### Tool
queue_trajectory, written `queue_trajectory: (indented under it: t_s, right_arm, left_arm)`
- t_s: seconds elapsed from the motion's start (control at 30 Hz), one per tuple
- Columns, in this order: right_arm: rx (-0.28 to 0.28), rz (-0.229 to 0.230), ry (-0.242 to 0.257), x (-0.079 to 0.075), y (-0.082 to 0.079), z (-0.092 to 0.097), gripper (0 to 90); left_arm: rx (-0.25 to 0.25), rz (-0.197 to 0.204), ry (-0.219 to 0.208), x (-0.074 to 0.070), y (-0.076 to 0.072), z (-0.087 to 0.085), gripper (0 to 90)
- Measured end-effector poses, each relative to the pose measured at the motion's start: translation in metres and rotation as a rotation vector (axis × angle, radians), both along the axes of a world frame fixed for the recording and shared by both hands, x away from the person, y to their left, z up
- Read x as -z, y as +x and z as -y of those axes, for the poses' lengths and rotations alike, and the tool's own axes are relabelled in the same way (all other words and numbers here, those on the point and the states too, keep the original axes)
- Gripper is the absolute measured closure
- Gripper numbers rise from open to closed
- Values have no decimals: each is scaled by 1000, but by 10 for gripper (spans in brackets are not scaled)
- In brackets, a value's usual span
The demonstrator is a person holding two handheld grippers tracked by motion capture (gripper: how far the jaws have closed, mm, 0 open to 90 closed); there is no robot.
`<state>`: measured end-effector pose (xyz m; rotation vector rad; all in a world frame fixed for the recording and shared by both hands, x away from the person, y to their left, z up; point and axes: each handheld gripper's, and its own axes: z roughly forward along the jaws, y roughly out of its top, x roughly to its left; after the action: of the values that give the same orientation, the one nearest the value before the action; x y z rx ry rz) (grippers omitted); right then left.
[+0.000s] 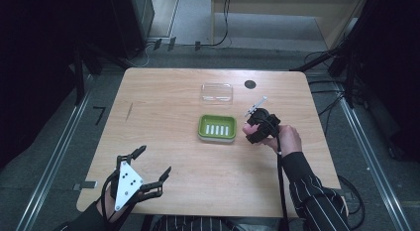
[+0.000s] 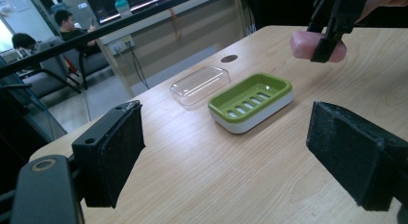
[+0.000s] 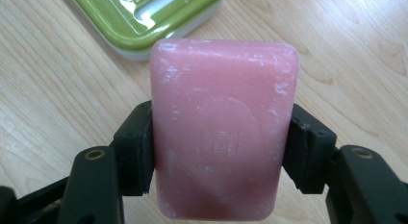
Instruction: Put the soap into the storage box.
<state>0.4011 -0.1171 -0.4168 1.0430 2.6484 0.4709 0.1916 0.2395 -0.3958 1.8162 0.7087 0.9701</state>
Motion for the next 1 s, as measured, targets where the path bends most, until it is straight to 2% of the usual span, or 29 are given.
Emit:
queue_trajectory:
  t_s: [0.37, 1.0]
  right_arm:
    - [-23, 10, 30, -2, 11, -12, 387]
    - [-66, 22, 47, -3, 25, -30, 387]
  left_arm:
    - [-1, 0, 2, 0, 0, 0, 133]
    - [-2, -5, 1, 0, 0, 0, 133]
